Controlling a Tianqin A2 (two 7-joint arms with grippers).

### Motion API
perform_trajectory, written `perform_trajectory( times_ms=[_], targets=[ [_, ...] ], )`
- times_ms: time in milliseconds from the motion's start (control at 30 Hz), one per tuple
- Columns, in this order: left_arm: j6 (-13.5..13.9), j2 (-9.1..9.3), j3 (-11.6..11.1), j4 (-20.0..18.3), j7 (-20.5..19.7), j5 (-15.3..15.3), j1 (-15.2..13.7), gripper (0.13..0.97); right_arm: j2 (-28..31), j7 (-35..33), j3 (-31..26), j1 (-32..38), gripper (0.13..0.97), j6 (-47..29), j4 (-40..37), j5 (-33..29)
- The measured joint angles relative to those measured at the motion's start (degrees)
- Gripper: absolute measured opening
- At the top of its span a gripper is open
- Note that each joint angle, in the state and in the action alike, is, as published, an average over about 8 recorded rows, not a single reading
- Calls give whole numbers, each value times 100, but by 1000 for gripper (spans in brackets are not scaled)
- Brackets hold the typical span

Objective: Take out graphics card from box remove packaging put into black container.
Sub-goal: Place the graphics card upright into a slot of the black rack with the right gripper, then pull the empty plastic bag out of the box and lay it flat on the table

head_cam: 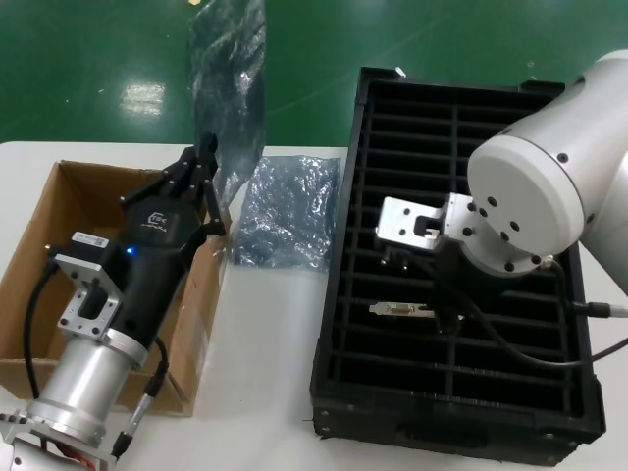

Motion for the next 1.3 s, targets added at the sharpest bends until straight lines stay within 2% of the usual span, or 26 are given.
perform_trajectory(
  times_ms=[200, 367, 467, 533, 633, 800, 967, 1100, 1200, 1300],
  targets=[
    [-8, -7, -6, 2, -5, 0, -1, 140, 104, 103, -84, 29, 134, 0, 7, 3],
    [-72, -47, 51, -58, -157, 9, 18, 140, 136, 187, 112, -1, 134, 115, 217, -154],
    [-253, -151, 225, -167, -468, 62, 56, 140, 149, 286, 310, -40, 134, 275, 450, -355],
    [-496, -299, 460, -261, -796, 100, 84, 140, 162, 372, 458, -82, 134, 408, 635, -539],
    [-1009, -641, 977, -391, -1408, 118, 107, 140, 181, 506, 700, -182, 134, 657, 934, -891],
    [-1946, -1410, 2109, -493, -2557, 8, 32, 140, 160, 685, 1220, -485, 134, 1320, 1453, -1725],
    [-2652, -2158, 3254, -522, -3610, -176, -216, 140, -3, 679, 1875, -877, 134, 2295, 1726, -2558],
    [-3271, -2706, 4183, -621, -3965, -715, -527, 140, -221, 505, 2399, -1135, 133, 3134, 1606, -2948],
    [-3865, -3049, 4892, -697, -3866, -1384, -834, 140, -386, 310, 2717, -1256, 133, 3627, 1388, -3077],
    [-4480, -3318, 5645, -690, -3695, -2109, -1237, 140, -532, 88, 2976, -1334, 133, 3938, 1184, -3131]
  ],
)
